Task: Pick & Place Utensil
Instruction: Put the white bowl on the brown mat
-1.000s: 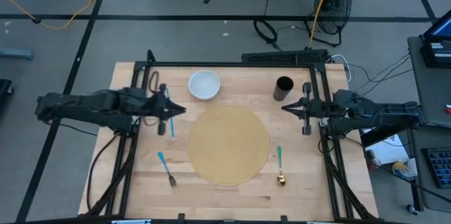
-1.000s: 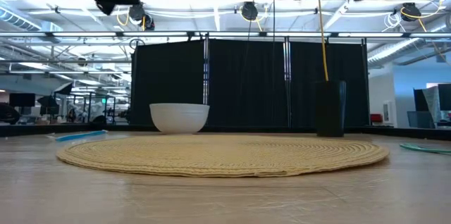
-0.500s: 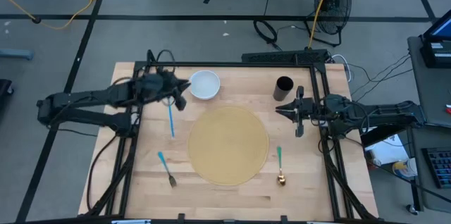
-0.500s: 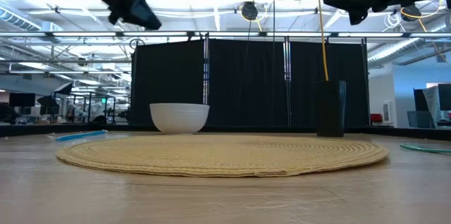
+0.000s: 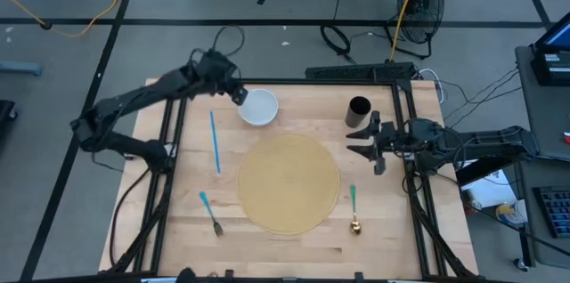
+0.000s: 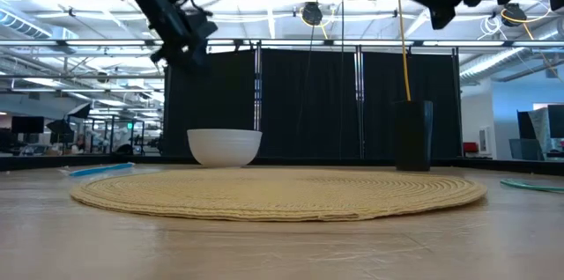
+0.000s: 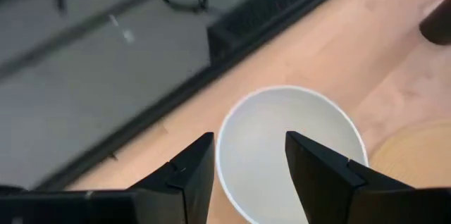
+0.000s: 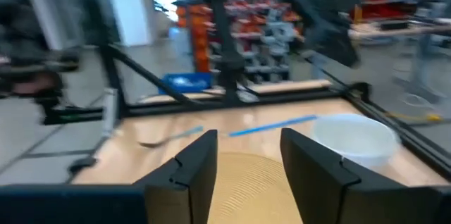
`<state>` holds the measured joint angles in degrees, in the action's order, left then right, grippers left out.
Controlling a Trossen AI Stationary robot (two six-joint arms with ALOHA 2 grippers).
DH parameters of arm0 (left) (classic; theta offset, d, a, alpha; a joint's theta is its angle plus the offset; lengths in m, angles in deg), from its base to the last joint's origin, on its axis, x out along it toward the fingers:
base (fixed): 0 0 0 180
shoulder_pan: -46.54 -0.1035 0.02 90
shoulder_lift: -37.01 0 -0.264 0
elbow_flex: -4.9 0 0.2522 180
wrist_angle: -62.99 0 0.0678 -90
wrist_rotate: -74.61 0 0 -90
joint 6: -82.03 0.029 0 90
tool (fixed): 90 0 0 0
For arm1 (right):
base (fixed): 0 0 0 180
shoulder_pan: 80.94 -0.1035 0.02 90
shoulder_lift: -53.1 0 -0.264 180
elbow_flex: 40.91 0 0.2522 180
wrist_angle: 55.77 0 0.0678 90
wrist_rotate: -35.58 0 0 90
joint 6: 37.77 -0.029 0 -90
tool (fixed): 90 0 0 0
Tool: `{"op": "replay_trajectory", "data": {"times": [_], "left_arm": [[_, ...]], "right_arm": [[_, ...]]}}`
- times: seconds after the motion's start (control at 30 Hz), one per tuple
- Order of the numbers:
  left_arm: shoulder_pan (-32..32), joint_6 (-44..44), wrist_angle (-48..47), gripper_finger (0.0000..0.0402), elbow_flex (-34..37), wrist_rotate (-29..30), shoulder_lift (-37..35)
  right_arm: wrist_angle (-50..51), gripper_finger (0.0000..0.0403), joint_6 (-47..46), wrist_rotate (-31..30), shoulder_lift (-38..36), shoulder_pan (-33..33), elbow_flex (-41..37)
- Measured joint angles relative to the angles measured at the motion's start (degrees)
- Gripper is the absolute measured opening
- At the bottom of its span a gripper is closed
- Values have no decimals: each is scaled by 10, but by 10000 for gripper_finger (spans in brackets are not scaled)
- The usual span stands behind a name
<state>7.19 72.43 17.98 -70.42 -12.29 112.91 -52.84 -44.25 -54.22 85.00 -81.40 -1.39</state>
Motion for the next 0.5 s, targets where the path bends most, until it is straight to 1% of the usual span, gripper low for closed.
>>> {"op": "replay_trajectory", "data": {"times": [0.03, 0.1, 0.3, 0.4, 0.5], "left_arm": [[-11, 1, -13, 182, -12, -17, 14], [-24, 9, -28, 182, -30, -30, 42], [-34, 31, -38, 182, -63, -28, 106], [-38, 49, -38, 182, -72, -22, 128], [-49, 48, -42, 182, -74, -20, 150]], "right_arm": [[-6, 157, 0, 1, 0, -4, 0], [-15, 158, 2, 0, 0, -11, 0], [-16, 152, 15, -1, 0, -30, 0], [-16, 149, 16, -1, 1, -36, 0], [-13, 150, 16, -1, 1, -37, 0]]}}
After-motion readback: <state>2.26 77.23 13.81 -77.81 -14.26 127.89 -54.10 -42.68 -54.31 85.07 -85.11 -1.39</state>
